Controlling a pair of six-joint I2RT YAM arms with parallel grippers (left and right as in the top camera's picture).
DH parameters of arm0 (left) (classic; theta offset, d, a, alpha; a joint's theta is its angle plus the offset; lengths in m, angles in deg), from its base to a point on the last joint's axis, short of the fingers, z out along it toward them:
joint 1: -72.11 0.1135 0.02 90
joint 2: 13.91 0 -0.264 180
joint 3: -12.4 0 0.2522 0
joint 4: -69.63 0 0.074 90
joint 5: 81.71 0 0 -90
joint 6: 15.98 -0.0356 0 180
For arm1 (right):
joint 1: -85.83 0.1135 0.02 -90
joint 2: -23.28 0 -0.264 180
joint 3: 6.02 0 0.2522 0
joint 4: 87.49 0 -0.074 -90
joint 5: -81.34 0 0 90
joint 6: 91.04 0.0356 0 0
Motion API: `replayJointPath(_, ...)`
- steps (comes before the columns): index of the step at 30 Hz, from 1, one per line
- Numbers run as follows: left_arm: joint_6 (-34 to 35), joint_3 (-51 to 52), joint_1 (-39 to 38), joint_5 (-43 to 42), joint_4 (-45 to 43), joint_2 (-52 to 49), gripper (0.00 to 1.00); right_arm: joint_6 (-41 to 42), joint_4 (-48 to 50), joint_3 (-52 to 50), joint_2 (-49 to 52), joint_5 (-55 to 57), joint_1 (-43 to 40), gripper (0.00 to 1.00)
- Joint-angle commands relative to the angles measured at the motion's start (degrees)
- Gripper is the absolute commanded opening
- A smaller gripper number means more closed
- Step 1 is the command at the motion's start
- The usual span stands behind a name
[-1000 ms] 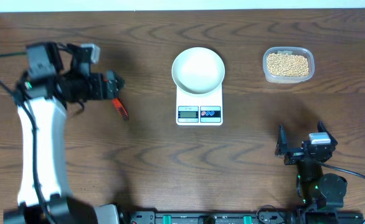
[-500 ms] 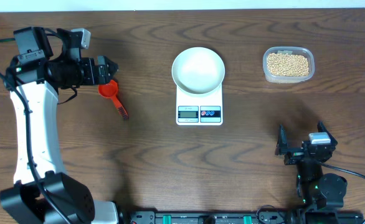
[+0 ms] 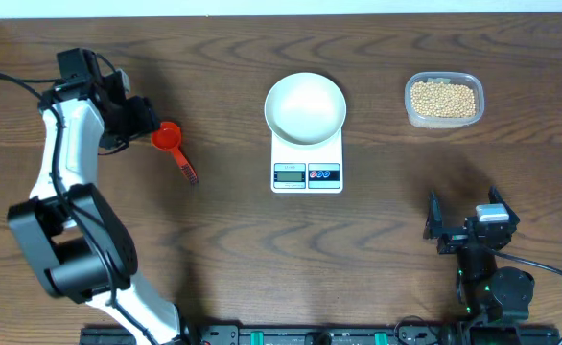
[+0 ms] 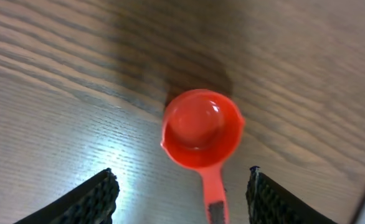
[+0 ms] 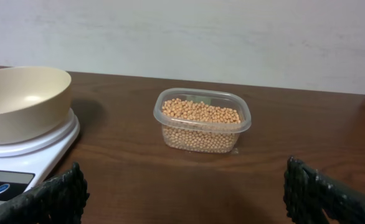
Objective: Scoop item into bowl and weigh 50g on scale
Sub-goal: 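Reach left gripper to the red scoop and grasp its handle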
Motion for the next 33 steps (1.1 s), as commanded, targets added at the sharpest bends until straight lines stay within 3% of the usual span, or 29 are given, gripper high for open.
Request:
replayJointPath(1, 1.4, -0.94, 0.17, 1.81, -0.63, -4.0, 0.66, -0.26, -0.09, -0.2, -0.31, 0.28, 0.35, 0.99)
replayJointPath(18, 2.29, -0.94, -2.03, 2.25, -5.42, -15.21, 0.36, -0.26, -0.09, -0.2, -0.31, 0.28, 0.35, 0.99)
replayJointPath(25, 4.59, -0.94, -2.38, 5.68, -5.88, -15.19, 0.08, -0.26, -0.09, -0.2, -0.31, 0.28, 0.35, 0.99)
replayJointPath(33, 7.63, -0.96, -2.4, 5.62, -5.62, -12.37, 0.07, -0.26, -0.09, -0.2, -0.31, 0.28, 0.35, 0.99)
